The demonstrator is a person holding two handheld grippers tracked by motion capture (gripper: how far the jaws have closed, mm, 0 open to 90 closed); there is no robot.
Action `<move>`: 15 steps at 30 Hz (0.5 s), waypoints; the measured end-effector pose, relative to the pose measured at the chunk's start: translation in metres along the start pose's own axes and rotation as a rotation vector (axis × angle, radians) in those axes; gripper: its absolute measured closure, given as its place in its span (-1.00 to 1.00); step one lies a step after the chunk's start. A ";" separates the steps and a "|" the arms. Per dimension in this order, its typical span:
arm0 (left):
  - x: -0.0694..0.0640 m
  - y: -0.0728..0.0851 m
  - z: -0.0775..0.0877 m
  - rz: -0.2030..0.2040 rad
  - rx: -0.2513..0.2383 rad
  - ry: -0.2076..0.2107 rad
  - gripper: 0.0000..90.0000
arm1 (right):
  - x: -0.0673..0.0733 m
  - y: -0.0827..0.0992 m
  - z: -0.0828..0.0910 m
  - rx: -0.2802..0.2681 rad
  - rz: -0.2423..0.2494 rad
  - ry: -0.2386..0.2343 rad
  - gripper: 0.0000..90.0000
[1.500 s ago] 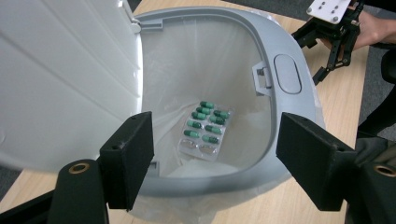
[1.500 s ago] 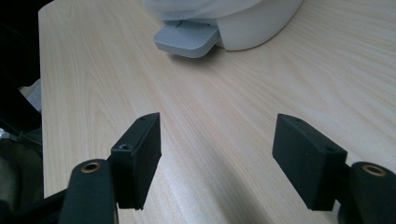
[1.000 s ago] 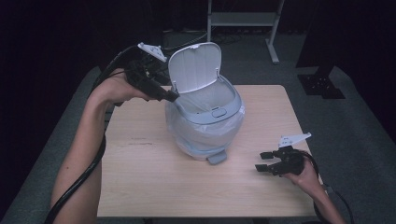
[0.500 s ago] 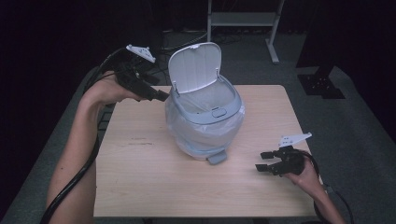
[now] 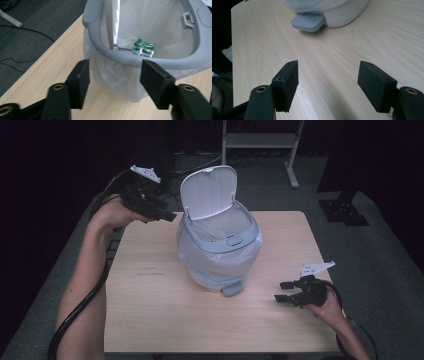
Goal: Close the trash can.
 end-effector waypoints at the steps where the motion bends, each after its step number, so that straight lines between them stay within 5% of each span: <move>1: 0.001 0.000 -0.001 -0.001 -0.002 -0.002 -0.02 | 0.000 0.000 0.000 0.000 0.003 0.001 -0.29; 9: 0.014 -0.005 -0.003 -0.013 -0.035 -0.033 0.51 | -0.001 0.001 0.002 -0.003 0.003 -0.001 -0.29; 15: 0.023 -0.012 -0.006 -0.014 -0.057 -0.032 0.63 | -0.001 0.001 0.001 -0.004 0.000 -0.001 -0.29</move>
Point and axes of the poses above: each handheld gripper's, and its own axes: z roughly backward along the jaws, y roughly out of its underside, x roughly to its left, the point moved 9 cm from there along -z, roughly forward along the jaws, and after that the axes turned 2 degrees about -x, right-handed, at the moved point
